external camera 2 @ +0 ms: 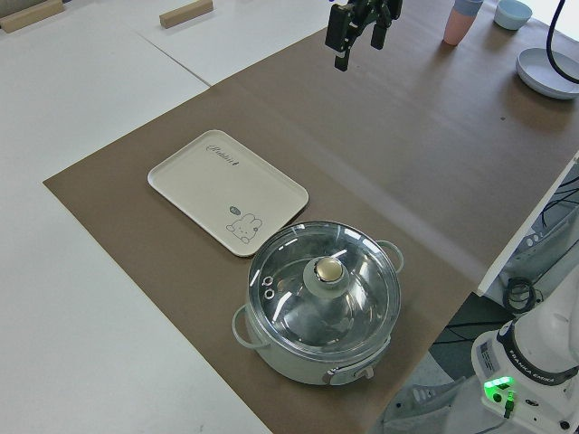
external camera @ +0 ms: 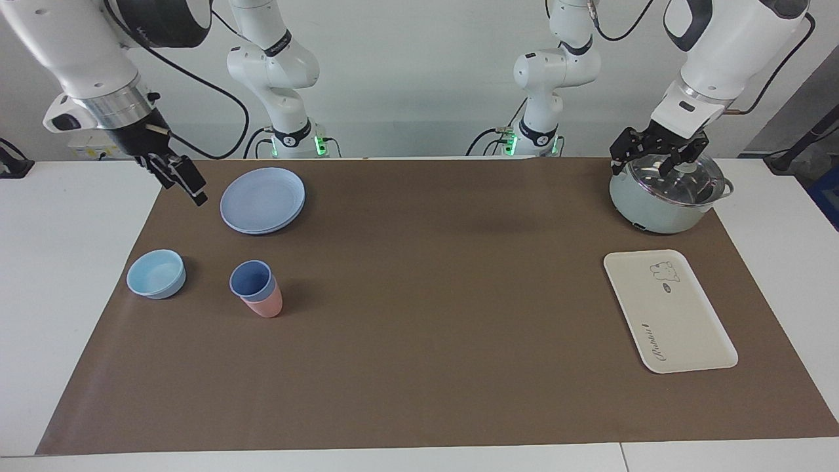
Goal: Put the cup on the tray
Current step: 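Move the right gripper toward the blue cup in the pink cup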
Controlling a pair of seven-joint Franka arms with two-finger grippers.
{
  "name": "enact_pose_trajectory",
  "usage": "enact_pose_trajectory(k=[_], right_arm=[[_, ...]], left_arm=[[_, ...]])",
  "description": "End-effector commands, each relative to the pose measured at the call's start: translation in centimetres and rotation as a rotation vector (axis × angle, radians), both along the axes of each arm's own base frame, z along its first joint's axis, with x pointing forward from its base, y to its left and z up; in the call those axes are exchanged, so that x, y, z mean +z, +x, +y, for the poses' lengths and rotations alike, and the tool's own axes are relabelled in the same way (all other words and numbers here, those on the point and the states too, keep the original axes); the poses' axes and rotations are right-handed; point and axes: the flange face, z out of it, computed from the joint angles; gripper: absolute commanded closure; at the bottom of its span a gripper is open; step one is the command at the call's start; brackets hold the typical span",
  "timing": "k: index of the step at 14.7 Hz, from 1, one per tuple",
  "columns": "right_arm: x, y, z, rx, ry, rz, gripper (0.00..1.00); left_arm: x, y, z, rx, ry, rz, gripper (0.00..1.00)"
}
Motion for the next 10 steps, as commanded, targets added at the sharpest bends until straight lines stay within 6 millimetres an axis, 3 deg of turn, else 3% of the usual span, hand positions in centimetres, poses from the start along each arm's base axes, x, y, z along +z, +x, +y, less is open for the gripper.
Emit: enact_pose_trajectory(k=[1,4,7,10], right_arm=[[-3.9,3.9,-3.1,-0.228,0.106,0.044,0.08],[-9.1,6.5,-4.3,-0.304,0.167,0.100,0.08],[-11.8,9.4,-5.4,-0.367,0.211,0.115,0.08],[-16.7,10.5,-7.9,-0.416,0.248,0.170,0.08]], left_arm=[[0.1,-0.9,0.2,0.011,0.021,-0.011,0.00],[0.1,-0.9,0.2,0.011,0.021,-0.011,0.00],[0.1,-0.9,0.2,0.011,0.021,-0.011,0.00],[0.1,-0.9,0.2,0.011,0.021,-0.011,0.00]])
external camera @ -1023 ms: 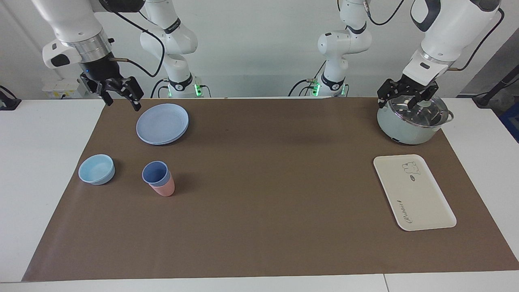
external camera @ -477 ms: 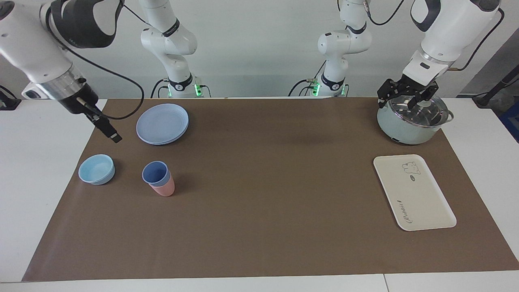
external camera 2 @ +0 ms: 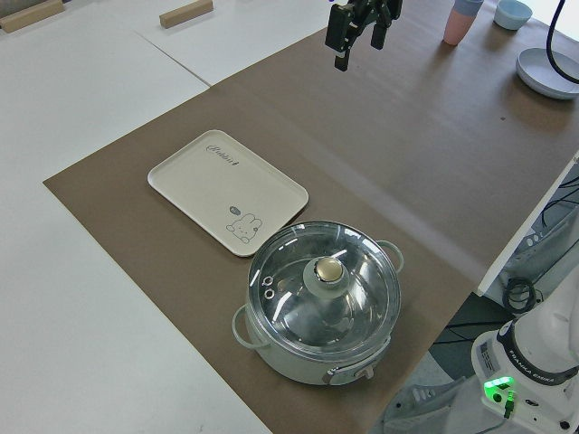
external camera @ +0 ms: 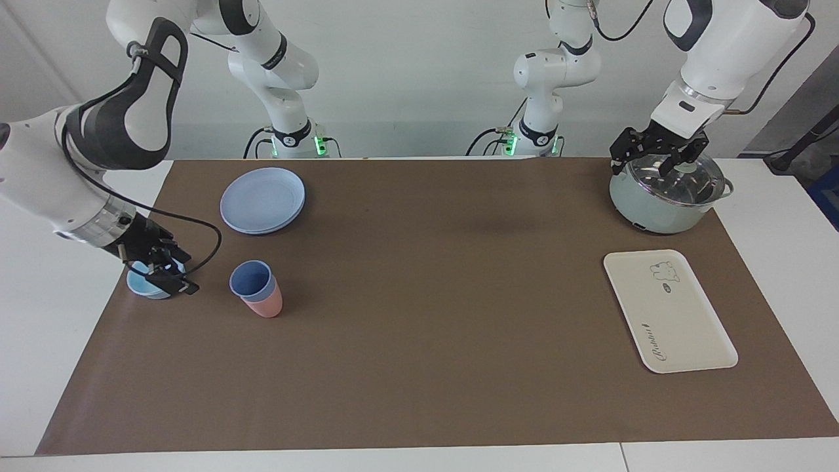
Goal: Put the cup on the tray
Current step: 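Move the right gripper toward the blue cup in the pink cup, then lower the right gripper around the blue cup rim and close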
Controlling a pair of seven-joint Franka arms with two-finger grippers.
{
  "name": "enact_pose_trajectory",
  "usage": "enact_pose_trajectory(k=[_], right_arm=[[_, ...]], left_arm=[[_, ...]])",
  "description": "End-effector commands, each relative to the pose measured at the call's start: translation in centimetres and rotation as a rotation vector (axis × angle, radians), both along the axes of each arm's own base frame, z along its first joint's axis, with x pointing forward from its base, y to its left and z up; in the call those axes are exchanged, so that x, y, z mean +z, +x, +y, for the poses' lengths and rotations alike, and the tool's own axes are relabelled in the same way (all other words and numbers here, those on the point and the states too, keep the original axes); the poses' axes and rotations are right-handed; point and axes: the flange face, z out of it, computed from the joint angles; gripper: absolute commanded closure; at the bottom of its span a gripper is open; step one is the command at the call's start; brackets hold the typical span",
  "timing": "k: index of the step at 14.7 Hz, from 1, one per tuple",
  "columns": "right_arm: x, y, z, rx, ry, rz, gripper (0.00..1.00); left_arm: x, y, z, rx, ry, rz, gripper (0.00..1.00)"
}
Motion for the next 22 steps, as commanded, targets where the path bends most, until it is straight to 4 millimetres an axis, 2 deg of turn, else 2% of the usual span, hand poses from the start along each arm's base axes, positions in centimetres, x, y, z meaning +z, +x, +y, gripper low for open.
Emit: enact_pose_trajectory(k=[1,3,7,10,14,16,22], right_arm=[[-4.0,1.5,-2.9,-0.071,0.083,0.044,0.07],[-7.1,2.3,-4.4,-0.101,0.143,0.079,0.07],[-12.1,3.4,-3.9,-0.108,0.209,0.130,0.06],[-13.1,3.7,-1.8,-0.116,0.229,0.149,0.06],[-16.7,1.8,0.0,-0.150,0.302,0.240,0.06],[-18.0,1.1,0.3,-0.193,0.336,0.240,0.06],[-19.2,-0.6,2.1,-0.215,0.397,0.286,0.06]], left_arm=[[0.1,-0.8,0.2,0.011,0.021,-0.011,0.00],[0.1,-0.8,0.2,0.011,0.021,-0.011,0.00],[0.1,-0.8,0.2,0.011,0.021,-0.011,0.00],[0.1,-0.8,0.2,0.011,0.021,-0.011,0.00],[0.1,-0.8,0.2,0.011,0.021,-0.011,0.00],[0.1,-0.8,0.2,0.011,0.021,-0.011,0.00],[0.1,-0.8,0.2,0.011,0.021,-0.011,0.00]])
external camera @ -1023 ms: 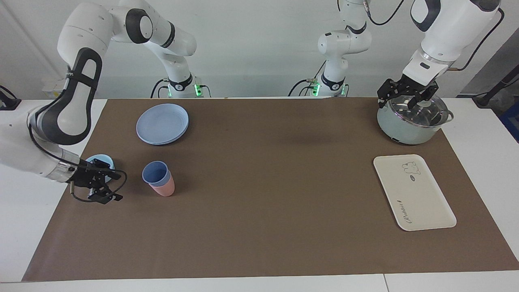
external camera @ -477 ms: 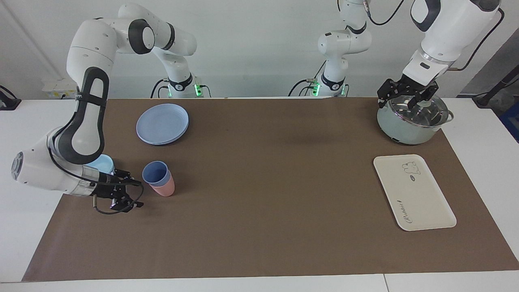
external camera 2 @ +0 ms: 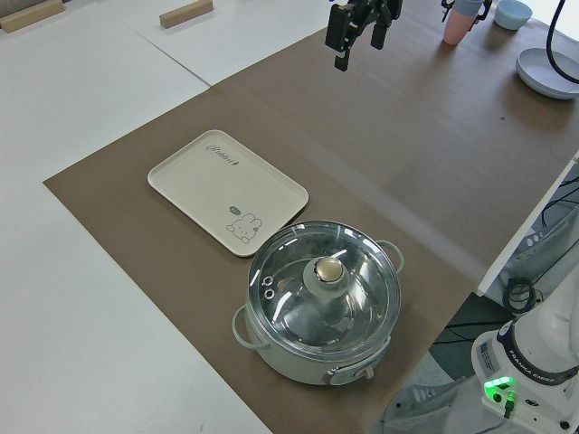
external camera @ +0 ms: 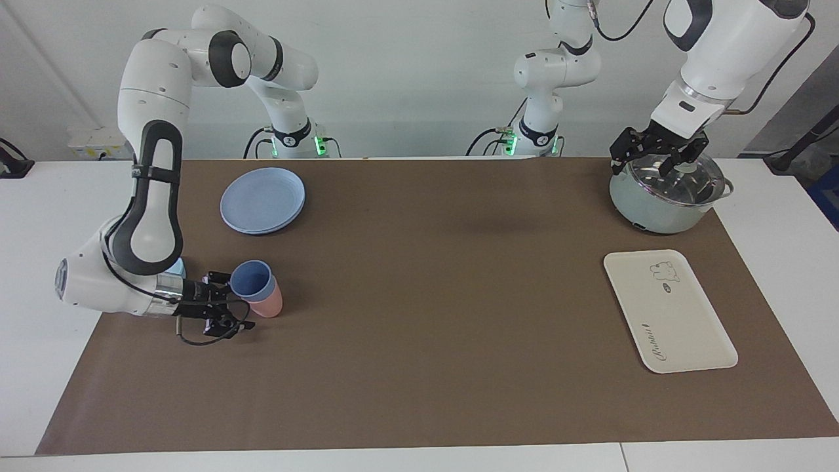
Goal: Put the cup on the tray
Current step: 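Lower the right gripper around the blue cup rim and close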
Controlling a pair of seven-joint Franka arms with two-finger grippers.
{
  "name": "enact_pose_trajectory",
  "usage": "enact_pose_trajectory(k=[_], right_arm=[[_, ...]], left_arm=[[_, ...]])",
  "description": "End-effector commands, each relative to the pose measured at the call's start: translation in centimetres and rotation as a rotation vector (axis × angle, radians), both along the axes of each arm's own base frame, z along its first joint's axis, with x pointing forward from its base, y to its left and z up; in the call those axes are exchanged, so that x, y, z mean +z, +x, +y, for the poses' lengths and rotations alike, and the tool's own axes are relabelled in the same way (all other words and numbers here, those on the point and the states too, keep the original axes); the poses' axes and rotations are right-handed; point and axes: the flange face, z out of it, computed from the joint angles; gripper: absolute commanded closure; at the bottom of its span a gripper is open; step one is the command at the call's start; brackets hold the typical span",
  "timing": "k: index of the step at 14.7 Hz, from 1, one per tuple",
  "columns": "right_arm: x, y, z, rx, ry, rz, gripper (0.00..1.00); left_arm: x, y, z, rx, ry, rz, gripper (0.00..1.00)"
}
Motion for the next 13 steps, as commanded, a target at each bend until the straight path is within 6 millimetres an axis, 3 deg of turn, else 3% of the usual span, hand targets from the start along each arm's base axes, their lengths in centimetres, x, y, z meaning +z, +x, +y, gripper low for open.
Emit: enact_pose_trajectory(k=[1,7,9,10,11,13], right_arm=[[0.5,-1.2,1.0,-0.046,0.027,0.009,0.06],[0.0,-2.3,2.6,-0.080,0.094,0.034,0.06],[0.1,-2.3,2.7,-0.084,0.101,0.034,0.13],[0.2,-2.3,2.8,-0.082,0.106,0.036,0.44],[0.4,-2.2,2.9,-0.092,0.123,0.042,0.99],[1.6,-2.1,3.6,-0.115,0.124,0.050,1.00]], left_arm=[[0.1,-0.8,0.2,0.011,0.021,-0.011,0.00],[0.1,-0.8,0.2,0.011,0.021,-0.011,0.00],[0.1,-0.8,0.2,0.011,0.021,-0.011,0.00],[0.1,-0.8,0.2,0.011,0.021,-0.011,0.00],[0.1,-0.8,0.2,0.011,0.021,-0.011,0.00],[0.1,-0.8,0.2,0.011,0.021,-0.011,0.00]])
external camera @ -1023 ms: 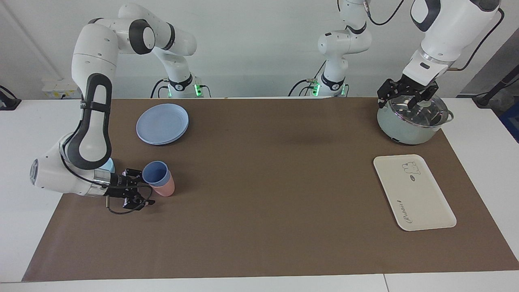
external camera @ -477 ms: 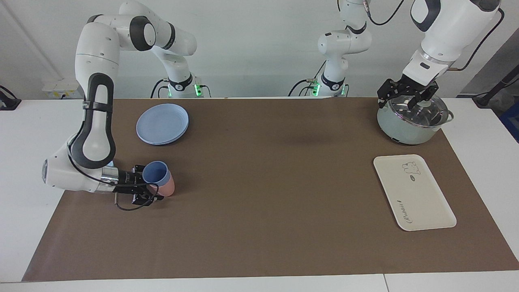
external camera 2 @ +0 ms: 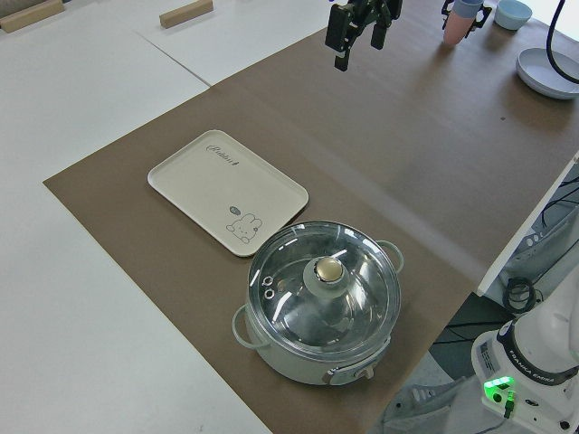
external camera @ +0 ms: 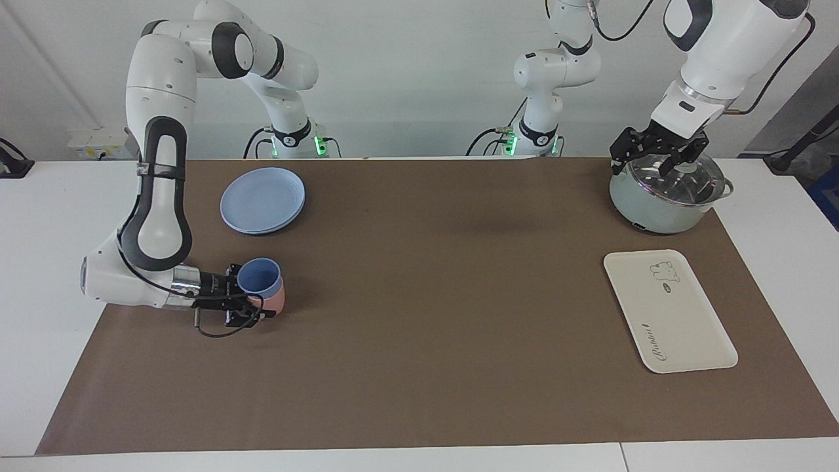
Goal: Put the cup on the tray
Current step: 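Lift the blue cup with the right gripper while the left gripper reaches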
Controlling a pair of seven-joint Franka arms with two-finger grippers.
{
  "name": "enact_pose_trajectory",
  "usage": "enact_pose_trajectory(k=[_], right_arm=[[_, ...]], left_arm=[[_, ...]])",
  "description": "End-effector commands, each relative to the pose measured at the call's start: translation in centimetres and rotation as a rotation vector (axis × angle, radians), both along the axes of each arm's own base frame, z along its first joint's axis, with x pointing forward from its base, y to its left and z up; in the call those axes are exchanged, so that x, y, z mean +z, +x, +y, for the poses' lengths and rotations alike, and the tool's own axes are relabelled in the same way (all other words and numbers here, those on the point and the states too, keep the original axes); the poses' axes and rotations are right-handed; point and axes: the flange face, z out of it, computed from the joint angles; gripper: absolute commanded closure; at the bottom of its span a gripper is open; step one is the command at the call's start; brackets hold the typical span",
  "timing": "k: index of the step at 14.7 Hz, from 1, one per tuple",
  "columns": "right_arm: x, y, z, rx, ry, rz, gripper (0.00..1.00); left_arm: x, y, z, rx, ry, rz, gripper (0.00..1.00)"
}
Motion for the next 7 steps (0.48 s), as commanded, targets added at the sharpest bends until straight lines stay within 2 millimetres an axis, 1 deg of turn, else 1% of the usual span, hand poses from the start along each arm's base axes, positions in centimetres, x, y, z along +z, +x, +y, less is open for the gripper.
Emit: enact_pose_trajectory(k=[1,2,3,4,7], right_arm=[[2.9,-0.5,1.8,-0.044,0.007,0.014,1.00],[3.8,-0.9,3.1,-0.038,-0.002,0.023,1.00],[5.2,-1.3,5.0,-0.029,-0.017,0.018,1.00],[6.2,-1.7,7.0,-0.017,-0.032,0.018,1.00],[9.2,-2.5,12.0,-0.059,-0.084,0.033,1.00]], left_arm=[[0.1,-0.8,0.2,0.011,0.021,-0.011,0.00],[0.1,-0.8,0.2,0.011,0.021,-0.011,0.00],[0.1,-0.8,0.2,0.011,0.021,-0.011,0.00],[0.1,-0.8,0.2,0.011,0.021,-0.011,0.00],[0.1,-0.8,0.2,0.011,0.021,-0.011,0.00]])
